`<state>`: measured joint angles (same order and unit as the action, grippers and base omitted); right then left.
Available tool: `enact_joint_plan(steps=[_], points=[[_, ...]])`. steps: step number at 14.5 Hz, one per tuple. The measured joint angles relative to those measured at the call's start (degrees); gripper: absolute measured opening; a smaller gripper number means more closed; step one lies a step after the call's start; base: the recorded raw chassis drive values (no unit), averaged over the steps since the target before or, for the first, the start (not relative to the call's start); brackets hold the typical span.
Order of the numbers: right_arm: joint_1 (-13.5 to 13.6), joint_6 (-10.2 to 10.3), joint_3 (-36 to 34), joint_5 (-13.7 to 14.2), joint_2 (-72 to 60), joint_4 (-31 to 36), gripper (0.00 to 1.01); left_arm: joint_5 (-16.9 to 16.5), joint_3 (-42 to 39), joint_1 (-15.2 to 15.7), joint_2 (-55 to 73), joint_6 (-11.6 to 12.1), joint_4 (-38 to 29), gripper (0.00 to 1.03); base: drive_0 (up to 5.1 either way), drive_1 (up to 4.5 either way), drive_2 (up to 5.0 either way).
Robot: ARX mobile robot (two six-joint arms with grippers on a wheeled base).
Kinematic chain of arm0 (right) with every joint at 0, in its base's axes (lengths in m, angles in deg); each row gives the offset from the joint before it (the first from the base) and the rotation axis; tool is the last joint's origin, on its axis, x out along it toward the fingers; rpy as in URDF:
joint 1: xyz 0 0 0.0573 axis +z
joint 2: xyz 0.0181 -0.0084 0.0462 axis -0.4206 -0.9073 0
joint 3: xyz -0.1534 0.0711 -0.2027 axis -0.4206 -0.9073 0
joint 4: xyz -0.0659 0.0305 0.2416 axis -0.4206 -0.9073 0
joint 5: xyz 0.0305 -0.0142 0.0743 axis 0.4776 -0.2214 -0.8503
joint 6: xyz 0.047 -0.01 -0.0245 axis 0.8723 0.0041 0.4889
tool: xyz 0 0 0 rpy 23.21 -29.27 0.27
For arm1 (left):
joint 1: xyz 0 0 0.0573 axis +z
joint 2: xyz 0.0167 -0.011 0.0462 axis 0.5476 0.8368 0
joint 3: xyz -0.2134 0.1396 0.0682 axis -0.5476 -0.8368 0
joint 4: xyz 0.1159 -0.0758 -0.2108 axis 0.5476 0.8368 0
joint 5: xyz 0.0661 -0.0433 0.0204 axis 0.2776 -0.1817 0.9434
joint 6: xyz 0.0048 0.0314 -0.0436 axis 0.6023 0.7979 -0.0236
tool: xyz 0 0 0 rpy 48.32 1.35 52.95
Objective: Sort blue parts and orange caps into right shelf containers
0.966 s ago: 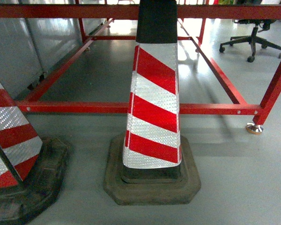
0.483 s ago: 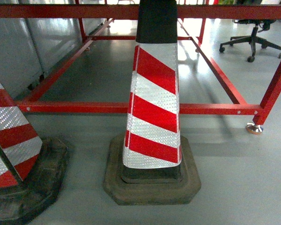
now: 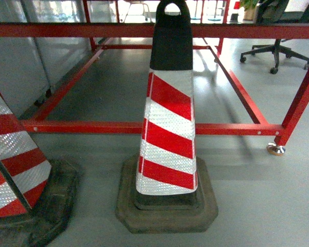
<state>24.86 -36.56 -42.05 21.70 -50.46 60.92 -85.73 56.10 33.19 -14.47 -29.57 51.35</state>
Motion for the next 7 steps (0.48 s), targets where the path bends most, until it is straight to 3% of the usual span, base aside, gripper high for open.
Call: enact_joint_plan(steps=[7], points=[[0.00,0.17,0.00,0.02,0.00,-0.02,0.98,-0.11,0.00,0.00,0.00,0.33,-0.02,0.98,0.0,0.00,0.0]])
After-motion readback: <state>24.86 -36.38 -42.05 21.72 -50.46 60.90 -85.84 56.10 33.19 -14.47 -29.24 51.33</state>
